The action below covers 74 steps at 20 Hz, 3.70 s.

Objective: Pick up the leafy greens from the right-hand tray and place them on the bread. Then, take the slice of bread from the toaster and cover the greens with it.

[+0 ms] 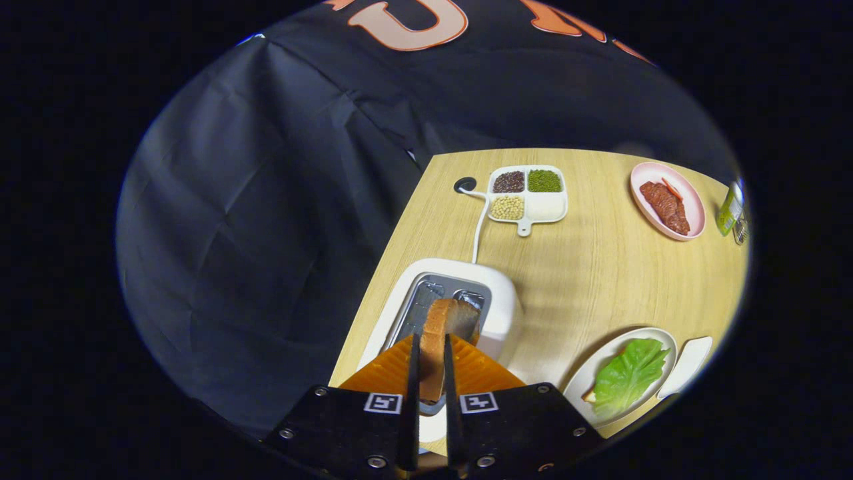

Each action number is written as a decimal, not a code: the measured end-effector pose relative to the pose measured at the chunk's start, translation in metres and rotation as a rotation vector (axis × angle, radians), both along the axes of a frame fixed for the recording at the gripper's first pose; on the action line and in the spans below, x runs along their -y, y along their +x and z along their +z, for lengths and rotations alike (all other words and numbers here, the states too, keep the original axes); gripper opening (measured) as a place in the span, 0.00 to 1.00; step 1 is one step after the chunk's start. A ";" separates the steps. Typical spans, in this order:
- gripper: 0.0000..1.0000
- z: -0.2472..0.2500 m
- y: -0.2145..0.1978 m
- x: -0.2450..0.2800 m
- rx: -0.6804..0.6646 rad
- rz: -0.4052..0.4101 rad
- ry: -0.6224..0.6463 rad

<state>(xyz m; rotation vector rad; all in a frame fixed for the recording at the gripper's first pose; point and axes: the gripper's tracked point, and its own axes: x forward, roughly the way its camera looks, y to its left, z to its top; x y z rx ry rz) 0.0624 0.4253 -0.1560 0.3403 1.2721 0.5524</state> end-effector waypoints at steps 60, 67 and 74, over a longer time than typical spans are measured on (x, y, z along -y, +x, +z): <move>0.15 -0.125 -0.087 0.278 -0.007 -0.383 0.074; 0.39 -0.137 -0.094 0.292 0.068 -0.334 -0.038; 0.77 -0.102 -0.072 0.304 0.293 -0.327 -0.098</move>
